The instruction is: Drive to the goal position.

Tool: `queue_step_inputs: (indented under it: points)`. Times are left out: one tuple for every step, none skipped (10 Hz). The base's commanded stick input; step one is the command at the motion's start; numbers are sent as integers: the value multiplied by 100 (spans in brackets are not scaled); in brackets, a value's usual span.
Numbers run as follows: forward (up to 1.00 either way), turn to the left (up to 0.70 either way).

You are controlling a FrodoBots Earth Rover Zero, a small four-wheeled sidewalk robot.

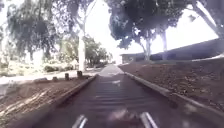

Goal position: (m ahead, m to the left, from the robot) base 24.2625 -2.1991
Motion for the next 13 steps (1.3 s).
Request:
queue_step_inputs:
  points:
    - [100, 0]
    - [100, 0]
    - [100, 0]
    - [100, 0]
    - [100, 0]
    - [100, 0]
    - [100, 0]
    - [100, 0]
    - [100, 0]
    - [100, 0]
    - [100, -33]
    - [100, -17]
    - [100, 0]
